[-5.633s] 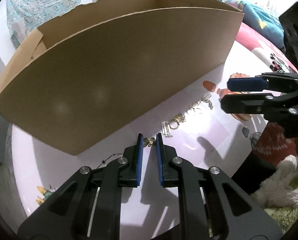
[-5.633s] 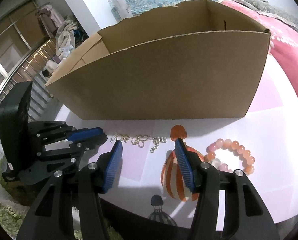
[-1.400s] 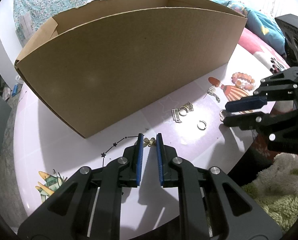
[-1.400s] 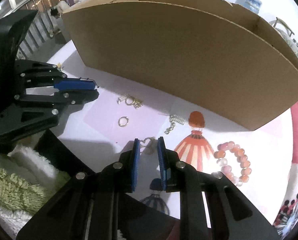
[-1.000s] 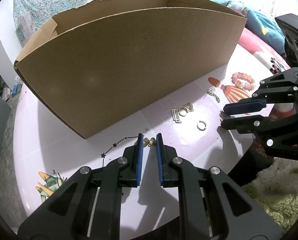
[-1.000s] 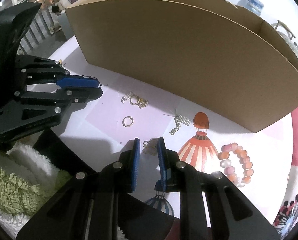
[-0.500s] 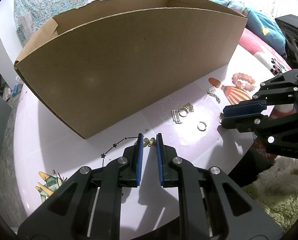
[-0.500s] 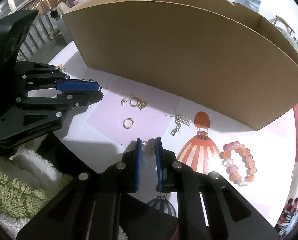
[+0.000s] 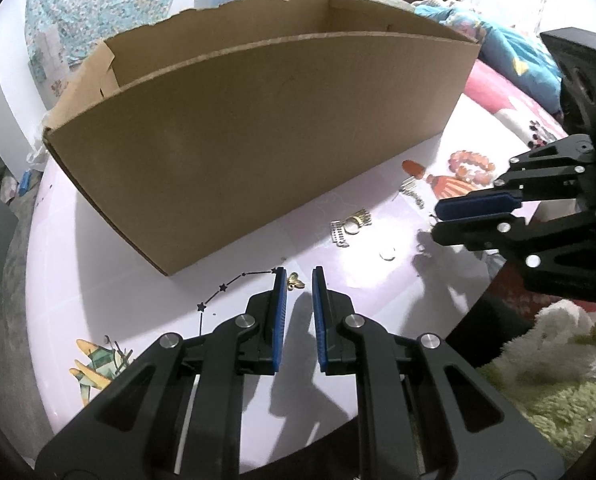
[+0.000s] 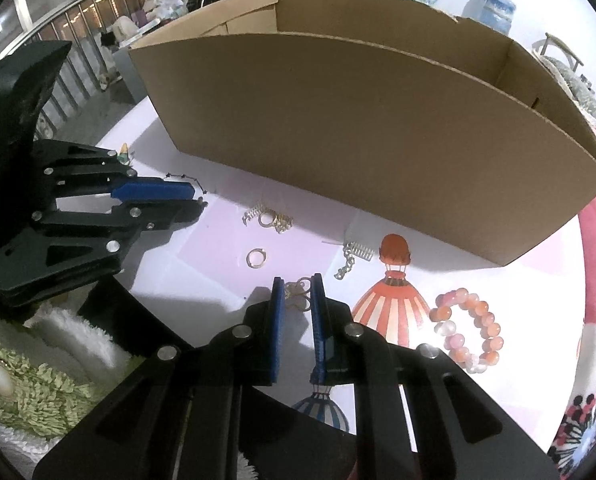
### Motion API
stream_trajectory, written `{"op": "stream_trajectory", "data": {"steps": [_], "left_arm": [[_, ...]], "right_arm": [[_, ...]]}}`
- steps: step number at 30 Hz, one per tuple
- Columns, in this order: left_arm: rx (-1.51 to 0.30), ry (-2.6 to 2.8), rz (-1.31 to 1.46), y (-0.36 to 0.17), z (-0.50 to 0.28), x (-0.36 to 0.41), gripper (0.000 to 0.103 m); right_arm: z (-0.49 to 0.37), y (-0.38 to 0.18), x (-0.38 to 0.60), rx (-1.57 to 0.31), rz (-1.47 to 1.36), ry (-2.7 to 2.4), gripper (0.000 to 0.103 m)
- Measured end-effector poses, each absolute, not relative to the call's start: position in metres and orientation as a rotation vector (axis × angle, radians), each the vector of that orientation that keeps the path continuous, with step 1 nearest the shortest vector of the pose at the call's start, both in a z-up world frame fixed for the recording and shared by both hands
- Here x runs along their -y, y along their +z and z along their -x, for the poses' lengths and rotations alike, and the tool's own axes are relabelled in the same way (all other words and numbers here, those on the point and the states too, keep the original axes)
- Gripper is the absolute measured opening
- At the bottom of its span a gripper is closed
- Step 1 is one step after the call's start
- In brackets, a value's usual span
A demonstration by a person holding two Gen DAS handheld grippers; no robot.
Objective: Organize jewelry
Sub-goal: 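Hold the left tool fingers around the gold butterfly charm, then close the left tool on the gold butterfly charm and lift it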
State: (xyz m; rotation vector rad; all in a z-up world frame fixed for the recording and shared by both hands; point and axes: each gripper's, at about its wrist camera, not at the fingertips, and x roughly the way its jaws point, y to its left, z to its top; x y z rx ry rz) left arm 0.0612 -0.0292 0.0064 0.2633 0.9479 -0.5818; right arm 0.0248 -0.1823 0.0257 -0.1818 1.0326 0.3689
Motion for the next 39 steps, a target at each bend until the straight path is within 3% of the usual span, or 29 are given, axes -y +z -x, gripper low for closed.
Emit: {"op": "stream_trajectory", "data": {"steps": [10,13,18,25,39], "left_arm": [[-0.917,-0.576,-0.297,0.014,-0.058,0.034,0.012],[-0.922,-0.572,-0.316,0.01,-0.062,0.037,0.02],[-0.983,-0.532,-0.297,-0.002,-0.071,0.033,0.02],[-0.99,-0.52,-0.311,-0.002,-0.071,0.033,0.012],[-0.987,-0.511,-0.318,0.001,-0.067,0.033,0.012]], "right_arm": [[-0.018,0.031,0.19,-1.005,0.174,0.373,0.013],[-0.016,0.031,0.192,-1.004,0.167,0.374,0.013],[-0.013,0.032,0.197,-0.999,0.155,0.369,0.013],[-0.014,0.032,0.203,-0.997,0.142,0.379,0.013],[-0.012,0.034,0.207,-0.985,0.138,0.385,0.013]]}}
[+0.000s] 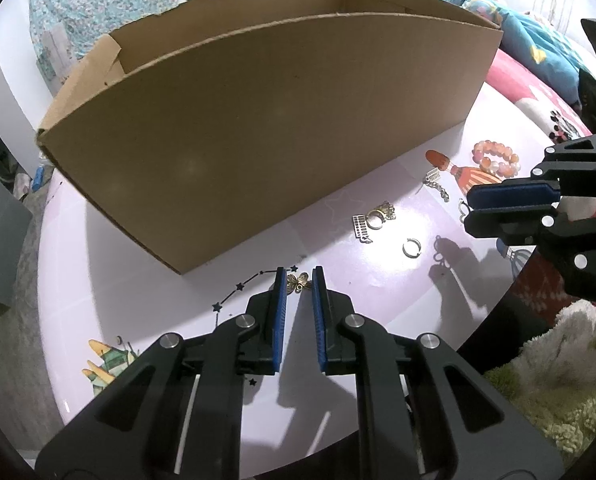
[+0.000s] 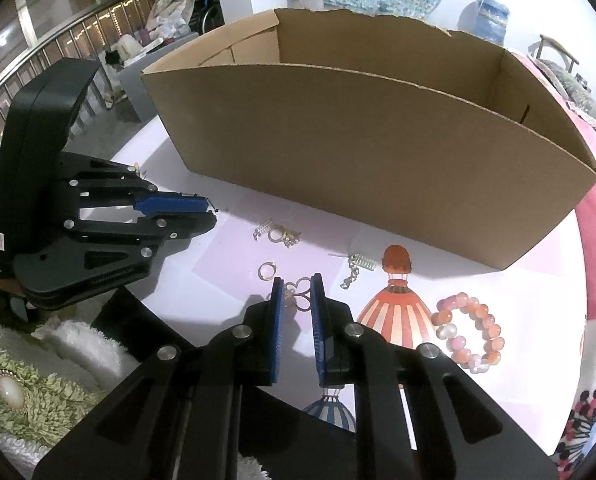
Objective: Organize jewelry
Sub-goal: 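Close the left tool on the gold butterfly charm and lift it, then carry the charm over the box and open the left tool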
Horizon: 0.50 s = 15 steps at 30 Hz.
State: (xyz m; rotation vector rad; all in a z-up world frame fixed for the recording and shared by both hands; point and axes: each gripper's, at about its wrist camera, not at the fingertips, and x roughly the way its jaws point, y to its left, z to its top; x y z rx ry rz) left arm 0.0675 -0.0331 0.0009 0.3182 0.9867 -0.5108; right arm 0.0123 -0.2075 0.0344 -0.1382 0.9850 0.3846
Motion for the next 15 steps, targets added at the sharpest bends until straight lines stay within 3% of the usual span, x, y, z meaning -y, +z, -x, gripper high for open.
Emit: {"op": "stream_trajectory", "data": {"steps": [8,15], "left_arm": [[-0.948,-0.548,-0.289,0.032,-0.06,0.026,0.012],[-0.797,-0.681,-0.162,0.113,-0.063,0.011,0.012]], "right_arm": [[-0.009,0.06,0.209,-0.935,0.119,0.415,0.013],[-0.015,0.122,0.21,-0.8,0.07,0.498,0.013]]}}
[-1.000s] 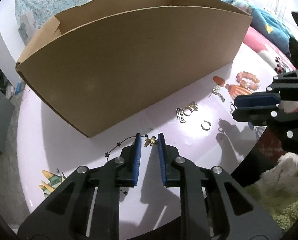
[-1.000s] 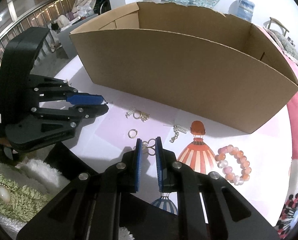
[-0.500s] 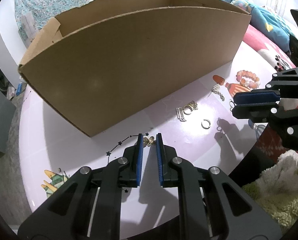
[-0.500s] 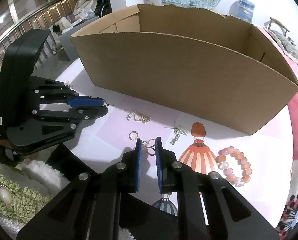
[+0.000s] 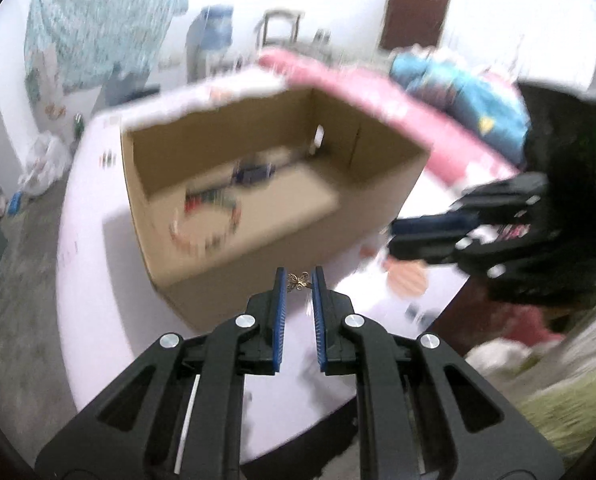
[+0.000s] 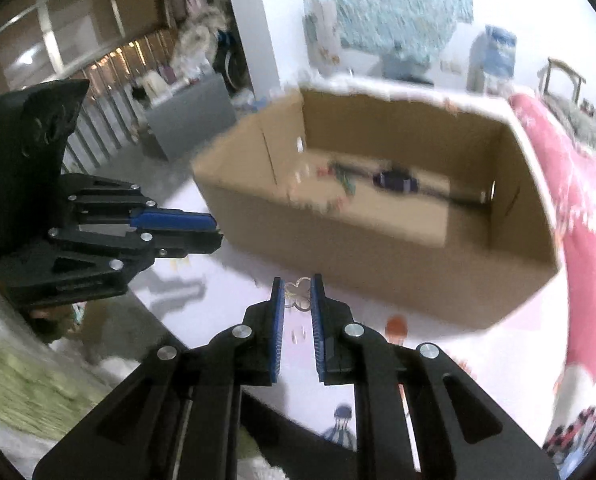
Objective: Organize jewelry
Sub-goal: 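Carry the charm over the box and open the left tool, then withdraw the open left tool from the box back to the table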
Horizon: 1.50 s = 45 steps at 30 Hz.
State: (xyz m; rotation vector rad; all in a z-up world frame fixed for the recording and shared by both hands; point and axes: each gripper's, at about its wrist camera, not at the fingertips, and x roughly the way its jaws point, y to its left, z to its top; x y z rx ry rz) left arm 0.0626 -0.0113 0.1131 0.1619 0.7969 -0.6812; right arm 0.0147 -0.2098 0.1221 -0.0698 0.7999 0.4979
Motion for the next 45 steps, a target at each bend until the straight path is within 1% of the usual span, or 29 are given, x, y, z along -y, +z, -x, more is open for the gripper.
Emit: {"op": "stream_trajectory", "data": {"steps": [3,6,8,14,18,19,20,21,24,26,31,33,35,36,39,41,44,45], "left_arm": [[-0.694,-0.718,-0.158,0.143,-0.075,0.013,0.012],[-0.673,-0.709,-0.181,0.146,-0.101,0.027,0.012],[-0.726,-0.686,-0.197,0.131,-0.133,0.045,0.012],[-0.94,-0.651,-0.178,0.079,-0.2,0.079,0.012],[-1.015,-0.626,-0.115,0.068,-0.217,0.079,0.012],[-1.009,-0.623,-0.099,0.07,-0.218,0.076,0.014],[-1.005,-0.608,-0.099,0.071,-0.219,0.074,0.019],[-1.005,-0.589,-0.105,0.071,-0.219,0.072,0.021],[-1.004,-0.596,-0.073,0.072,-0.218,0.065,0.021],[-0.989,-0.59,-0.057,0.074,-0.217,0.059,0.021],[-0.929,-0.583,-0.023,0.086,-0.206,0.042,0.021],[-0.889,-0.568,-0.011,0.095,-0.195,0.029,0.021],[-0.845,-0.561,-0.006,0.104,-0.179,0.016,0.021],[-0.823,-0.555,-0.009,0.108,-0.171,0.01,0.022],[-0.74,-0.561,-0.032,0.123,-0.134,-0.008,0.028],[-0.7,-0.593,-0.047,0.128,-0.105,-0.018,0.037],[-0.711,-0.637,-0.07,0.123,-0.074,-0.023,0.039],[-0.726,-0.647,-0.073,0.119,-0.068,-0.022,0.039]], "right_arm": [[-0.027,0.146,0.216,-0.716,0.078,0.512,0.013],[-0.057,0.154,0.224,-0.692,0.081,0.508,0.013],[-0.08,0.15,0.226,-0.732,0.083,0.496,0.013],[-0.159,0.105,0.228,-0.955,0.13,0.432,0.013],[-0.179,0.089,0.235,-1.013,0.116,0.394,0.014],[-0.18,0.088,0.238,-1.013,0.098,0.391,0.014],[-0.181,0.089,0.243,-1.008,0.077,0.39,0.014],[-0.178,0.09,0.246,-1.0,0.062,0.385,0.015],[-0.17,0.102,0.258,-0.948,0.016,0.371,0.017],[-0.166,0.11,0.266,-0.914,-0.003,0.356,0.025],[-0.14,0.137,0.286,-0.814,-0.055,0.317,0.025],[-0.124,0.147,0.292,-0.775,-0.076,0.313,0.027],[-0.109,0.154,0.296,-0.745,-0.09,0.324,0.032],[-0.097,0.157,0.296,-0.723,-0.093,0.344,0.032],[-0.059,0.162,0.29,-0.677,-0.092,0.436,0.036],[-0.04,0.158,0.286,-0.682,-0.092,0.488,0.038],[-0.019,0.137,0.275,-0.754,-0.091,0.53,0.038],[-0.017,0.124,0.271,-0.804,-0.108,0.538,0.038]]}}
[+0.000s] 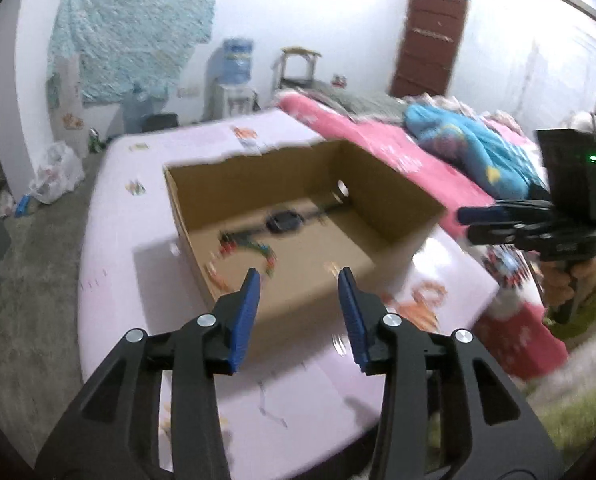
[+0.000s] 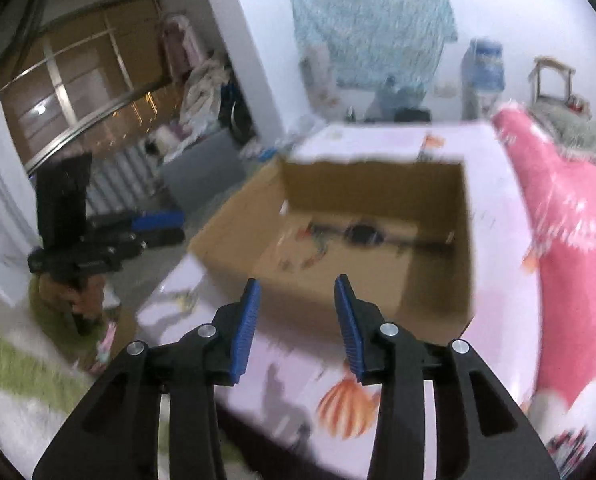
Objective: Organize jewelry
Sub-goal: 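Withdraw the open left tool from the box back to the table, then move the open left tool down to the small gold ring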
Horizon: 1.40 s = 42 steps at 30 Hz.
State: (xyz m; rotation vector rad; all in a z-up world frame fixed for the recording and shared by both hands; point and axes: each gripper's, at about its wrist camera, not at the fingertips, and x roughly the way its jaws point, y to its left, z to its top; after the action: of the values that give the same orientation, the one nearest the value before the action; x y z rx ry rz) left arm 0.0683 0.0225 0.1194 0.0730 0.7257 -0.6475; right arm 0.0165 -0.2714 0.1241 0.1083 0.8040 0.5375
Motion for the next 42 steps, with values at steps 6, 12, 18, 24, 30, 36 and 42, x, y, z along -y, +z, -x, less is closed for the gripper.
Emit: {"op": "stream_trajectory", "data": {"steps": [6,12,18,24,30,36,42], "left_arm": [[-0.845,-0.691,-0.064,0.072,-0.053,0.0,0.039],[-0.89,-0.651,-0.092,0.035,-0.056,0.016,0.038],[-0.905,-0.565,-0.168,0.015,-0.052,0.019,0.031],[-0.891,-0.553,-0.162,0.015,-0.048,0.016,0.03],[-0.874,-0.576,-0.175,0.016,-0.046,0.018,0.029],[-0.853,-0.636,-0.166,0.021,-0.049,0.024,0.026],[-0.854,-0.726,-0.149,0.02,-0.056,0.043,0.015]], "right_arm": [[-0.013,0.054,0.245,-0.997,-0.175,0.5,0.038],[-0.008,0.03,0.209,-0.99,-0.072,0.462,0.038],[-0.013,0.02,0.187,-0.958,0.027,0.413,0.029],[-0.015,0.014,0.173,-0.957,0.107,0.38,0.022],[-0.015,0.013,0.167,-0.965,0.149,0.369,0.011],[-0.016,0.015,0.175,-0.98,0.115,0.347,0.01],[-0.018,0.014,0.19,-0.996,0.062,0.302,0.01]]}}
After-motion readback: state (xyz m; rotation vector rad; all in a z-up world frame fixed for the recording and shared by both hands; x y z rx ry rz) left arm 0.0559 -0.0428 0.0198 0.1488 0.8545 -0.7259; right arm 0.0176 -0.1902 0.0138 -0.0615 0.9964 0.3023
